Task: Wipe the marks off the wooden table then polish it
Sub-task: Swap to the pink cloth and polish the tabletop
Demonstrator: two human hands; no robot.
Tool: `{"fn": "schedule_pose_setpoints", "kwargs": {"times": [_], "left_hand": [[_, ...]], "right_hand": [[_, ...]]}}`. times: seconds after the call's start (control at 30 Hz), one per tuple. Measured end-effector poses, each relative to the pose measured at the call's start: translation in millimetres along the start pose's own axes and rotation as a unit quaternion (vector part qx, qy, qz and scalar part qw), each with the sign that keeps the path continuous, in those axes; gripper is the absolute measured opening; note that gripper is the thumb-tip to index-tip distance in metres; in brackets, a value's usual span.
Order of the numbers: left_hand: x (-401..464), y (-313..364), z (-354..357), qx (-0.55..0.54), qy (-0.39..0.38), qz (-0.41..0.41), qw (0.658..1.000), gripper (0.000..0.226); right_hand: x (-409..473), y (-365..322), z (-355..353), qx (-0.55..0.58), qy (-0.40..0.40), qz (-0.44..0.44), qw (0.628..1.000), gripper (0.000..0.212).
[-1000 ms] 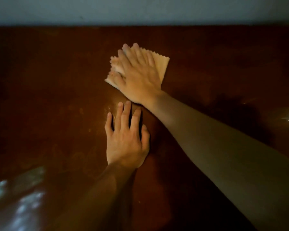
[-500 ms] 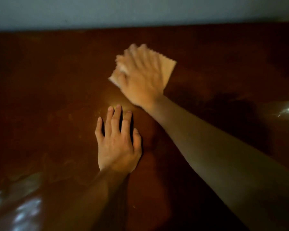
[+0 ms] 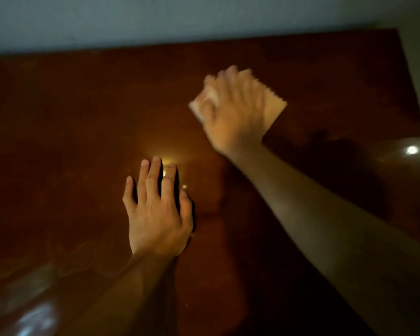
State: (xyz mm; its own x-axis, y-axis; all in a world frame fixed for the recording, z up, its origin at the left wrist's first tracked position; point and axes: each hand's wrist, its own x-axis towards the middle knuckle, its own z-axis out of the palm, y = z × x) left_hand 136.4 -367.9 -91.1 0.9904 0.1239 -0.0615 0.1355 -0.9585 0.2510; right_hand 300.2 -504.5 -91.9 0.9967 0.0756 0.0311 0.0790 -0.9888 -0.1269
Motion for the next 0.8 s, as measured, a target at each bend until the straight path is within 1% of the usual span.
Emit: {"fn": "schedule_pose_setpoints", "kwargs": {"times": [0.1, 0.17, 0.2, 0.23, 0.27, 0.33, 0.4, 0.47, 0.5, 0.57, 0.63, 0.67, 0.73, 0.8], "left_hand": [[0, -1, 3, 0.008, 0.0, 0.001, 1.0, 0.054], [-1, -2, 5, 0.008, 0.006, 0.004, 1.0, 0.054], [-1, -2, 5, 0.006, 0.01, 0.004, 1.0, 0.054], [-1, -3, 6, 0.002, 0.015, 0.004, 1.0, 0.054], [-1, -3, 6, -0.002, 0.019, 0.005, 1.0, 0.053], [-2, -4, 6, -0.009, 0.027, 0.007, 1.0, 0.053], [-2, -4, 7, -0.008, 0.029, 0.007, 1.0, 0.052], [-1, -4, 8, -0.003, 0.03, 0.006, 1.0, 0.052], [-1, -4, 8, -0.001, 0.032, 0.007, 0.999, 0.052], [-1, -4, 10, -0.002, 0.037, 0.007, 0.999, 0.052], [-1, -4, 10, -0.003, 0.043, 0.01, 0.999, 0.052], [-2, -5, 11, -0.004, 0.045, 0.012, 0.999, 0.052], [-2, -6, 12, -0.009, 0.05, 0.012, 0.999, 0.051], [-2, -7, 11, -0.011, 0.049, 0.01, 0.999, 0.052]], "right_hand": [[-33, -14, 4, 0.034, 0.027, -0.069, 0.997, 0.06], [-27, 2, 3, 0.044, 0.042, -0.099, 0.993, 0.056], [-17, 15, 1, 0.026, 0.04, -0.1, 0.994, 0.055], [-5, 30, 0, -0.005, 0.031, -0.082, 0.996, 0.057], [8, 45, -2, -0.025, 0.011, -0.046, 0.999, 0.059], [28, 70, -6, -0.01, -0.013, 0.031, 0.999, 0.065], [31, 73, -5, 0.015, -0.012, 0.076, 0.997, 0.07], [14, 53, -1, -0.007, -0.001, 0.094, 0.996, 0.07], [-3, 39, 0, -0.022, 0.002, 0.076, 0.997, 0.07], [-39, 14, 1, 0.001, 0.008, -0.013, 1.0, 0.069], [-59, 8, 1, 0.034, 0.002, -0.102, 0.994, 0.067], [-59, 16, -3, 0.042, -0.005, -0.133, 0.99, 0.064], [-44, 41, -6, 0.028, 0.005, -0.144, 0.989, 0.057], [-21, 68, -10, 0.009, 0.017, -0.095, 0.995, 0.054]]}}
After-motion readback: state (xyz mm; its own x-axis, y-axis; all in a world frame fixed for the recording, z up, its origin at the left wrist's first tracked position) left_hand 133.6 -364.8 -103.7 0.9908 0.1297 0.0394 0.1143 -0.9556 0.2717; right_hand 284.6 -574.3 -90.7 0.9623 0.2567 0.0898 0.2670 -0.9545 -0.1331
